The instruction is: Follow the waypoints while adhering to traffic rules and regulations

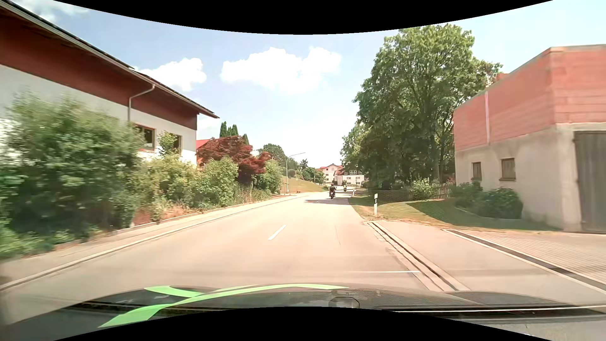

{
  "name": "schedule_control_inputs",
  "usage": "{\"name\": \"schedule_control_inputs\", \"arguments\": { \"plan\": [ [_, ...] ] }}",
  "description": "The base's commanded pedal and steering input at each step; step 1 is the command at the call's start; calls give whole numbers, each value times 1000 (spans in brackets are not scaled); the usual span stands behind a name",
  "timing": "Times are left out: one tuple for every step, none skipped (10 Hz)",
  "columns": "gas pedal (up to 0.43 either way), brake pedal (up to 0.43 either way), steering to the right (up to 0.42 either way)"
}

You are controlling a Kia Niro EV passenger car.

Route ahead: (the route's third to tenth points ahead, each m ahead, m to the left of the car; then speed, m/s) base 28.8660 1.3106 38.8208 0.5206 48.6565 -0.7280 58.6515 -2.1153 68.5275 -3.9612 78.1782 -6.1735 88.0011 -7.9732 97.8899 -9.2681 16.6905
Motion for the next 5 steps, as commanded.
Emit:
{"name": "schedule_control_inputs", "arguments": {
  "plan": [
    [138, 0, 13],
    [138, 0, 13],
    [138, 0, 13],
    [138, 0, 13],
    [138, 0, 14]
  ]
}}
